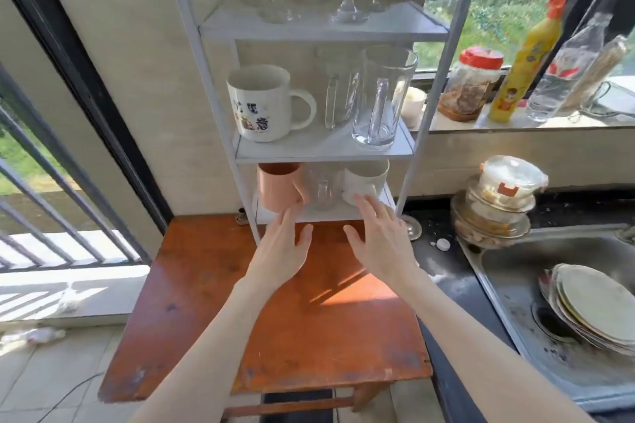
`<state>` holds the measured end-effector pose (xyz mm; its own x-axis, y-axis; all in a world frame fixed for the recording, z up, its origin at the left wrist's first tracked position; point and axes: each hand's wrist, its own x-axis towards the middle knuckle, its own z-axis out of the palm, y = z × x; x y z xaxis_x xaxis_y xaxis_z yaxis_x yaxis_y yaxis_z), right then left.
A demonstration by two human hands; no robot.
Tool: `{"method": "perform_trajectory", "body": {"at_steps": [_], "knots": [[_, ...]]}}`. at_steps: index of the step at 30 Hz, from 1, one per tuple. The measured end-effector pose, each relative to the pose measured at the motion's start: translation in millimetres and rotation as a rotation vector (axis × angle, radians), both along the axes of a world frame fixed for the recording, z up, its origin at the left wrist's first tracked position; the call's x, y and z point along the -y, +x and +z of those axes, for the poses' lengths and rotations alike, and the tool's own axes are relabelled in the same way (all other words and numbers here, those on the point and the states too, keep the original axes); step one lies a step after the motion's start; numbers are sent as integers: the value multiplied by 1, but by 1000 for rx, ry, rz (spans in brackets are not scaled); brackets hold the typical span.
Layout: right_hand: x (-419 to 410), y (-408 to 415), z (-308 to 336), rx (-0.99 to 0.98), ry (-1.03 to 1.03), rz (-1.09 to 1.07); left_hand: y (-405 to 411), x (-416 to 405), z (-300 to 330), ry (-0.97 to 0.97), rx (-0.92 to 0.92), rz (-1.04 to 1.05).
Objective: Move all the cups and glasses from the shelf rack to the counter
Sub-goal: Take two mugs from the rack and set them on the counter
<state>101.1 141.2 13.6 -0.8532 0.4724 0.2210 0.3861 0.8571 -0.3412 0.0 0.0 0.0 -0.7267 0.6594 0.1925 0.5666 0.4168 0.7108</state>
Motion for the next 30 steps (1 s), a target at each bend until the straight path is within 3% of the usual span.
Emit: {"method": "perform_trajectory", "body": {"at_steps": [4, 7, 12, 15, 18, 30], "knots": [[-20, -18, -9, -170, -99, -73, -22, -24, -1, 57, 96, 104], [-34, -32, -16, -247, -243, -137, -35, -41, 1, 231, 197, 196], [-43, -52, -23, -232, -578, -366, -45, -53, 3, 362, 461, 330], [-48, -58, -23, -300, -833, -334, -45, -60, 5, 362, 604, 407], [-53, -60, -26, -373, -1082, -295, -43, -62, 5, 385, 588, 430], [-53, -48, -25, -390, -1025, -270, -26, -34, -7, 356, 389, 567]]}}
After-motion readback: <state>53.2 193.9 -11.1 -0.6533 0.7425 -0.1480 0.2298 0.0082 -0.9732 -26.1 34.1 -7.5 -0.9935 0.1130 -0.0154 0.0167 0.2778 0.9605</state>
